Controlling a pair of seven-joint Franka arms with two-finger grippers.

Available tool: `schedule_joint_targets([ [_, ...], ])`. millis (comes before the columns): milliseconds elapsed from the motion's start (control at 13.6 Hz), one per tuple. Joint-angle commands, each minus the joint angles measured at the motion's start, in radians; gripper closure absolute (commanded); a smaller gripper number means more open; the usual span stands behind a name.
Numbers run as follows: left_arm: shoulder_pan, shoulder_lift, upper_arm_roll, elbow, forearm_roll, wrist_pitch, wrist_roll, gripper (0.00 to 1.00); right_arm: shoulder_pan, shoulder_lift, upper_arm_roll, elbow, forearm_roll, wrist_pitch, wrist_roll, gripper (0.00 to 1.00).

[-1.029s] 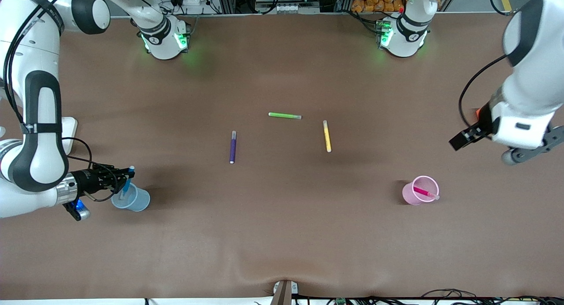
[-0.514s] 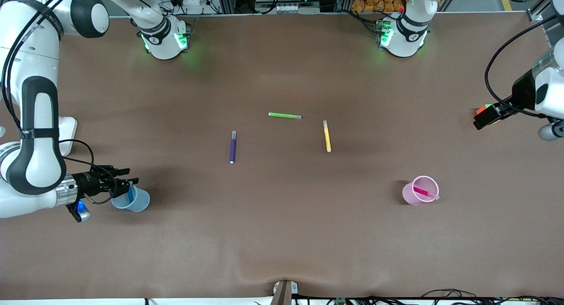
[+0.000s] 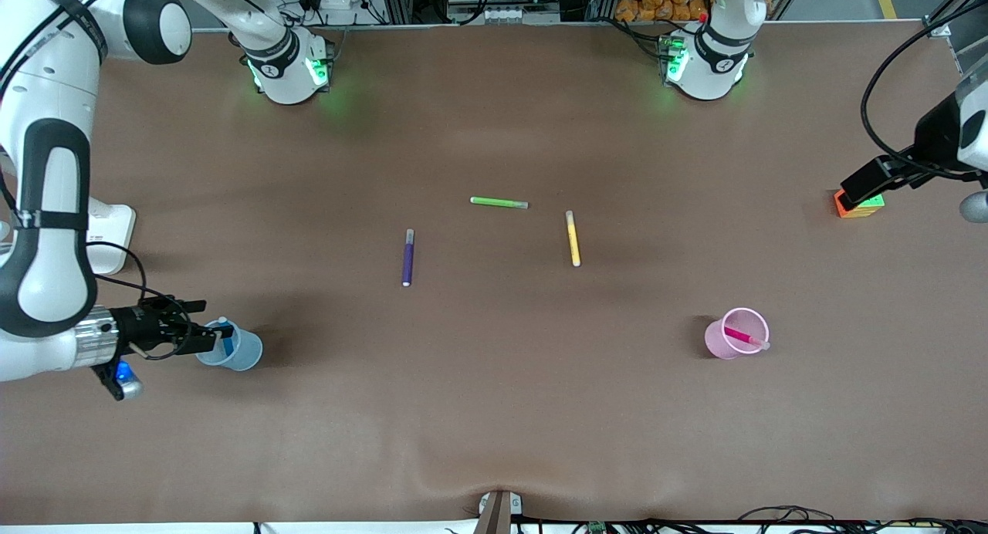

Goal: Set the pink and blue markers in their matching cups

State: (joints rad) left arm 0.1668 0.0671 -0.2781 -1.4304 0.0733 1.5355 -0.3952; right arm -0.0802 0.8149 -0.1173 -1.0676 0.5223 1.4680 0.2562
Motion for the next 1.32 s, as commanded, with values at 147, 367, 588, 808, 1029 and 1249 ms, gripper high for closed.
schedule_joint_targets([
  [147, 0.039, -0.058, 0.002, -0.004, -0.036, -0.063, 0.130, 0.00, -0.001, -0.029, 0.004, 0.072, -0.079, -0.015, -0.208, 0.00],
  [367, -0.018, -0.082, 0.075, -0.031, -0.066, -0.126, 0.188, 0.00, 0.004, -0.103, 0.001, 0.075, -0.154, -0.017, -0.207, 0.00],
  [588, -0.096, -0.165, 0.160, -0.134, -0.069, -0.127, 0.194, 0.00, 0.043, -0.215, 0.011, 0.075, -0.229, -0.015, -0.213, 0.00],
  [808, -0.161, -0.225, 0.206, -0.209, -0.070, -0.110, 0.194, 0.00, 0.051, -0.256, 0.005, 0.075, -0.272, -0.053, -0.218, 0.00],
  [1029, -0.185, -0.279, 0.212, -0.284, -0.070, -0.077, 0.191, 0.00, 0.149, -0.338, 0.007, 0.075, -0.486, -0.112, -0.218, 0.00],
  [1249, -0.201, -0.328, 0.229, -0.347, -0.070, -0.046, 0.191, 0.00, 0.154, -0.451, 0.013, 0.057, -0.486, -0.136, -0.216, 0.00],
])
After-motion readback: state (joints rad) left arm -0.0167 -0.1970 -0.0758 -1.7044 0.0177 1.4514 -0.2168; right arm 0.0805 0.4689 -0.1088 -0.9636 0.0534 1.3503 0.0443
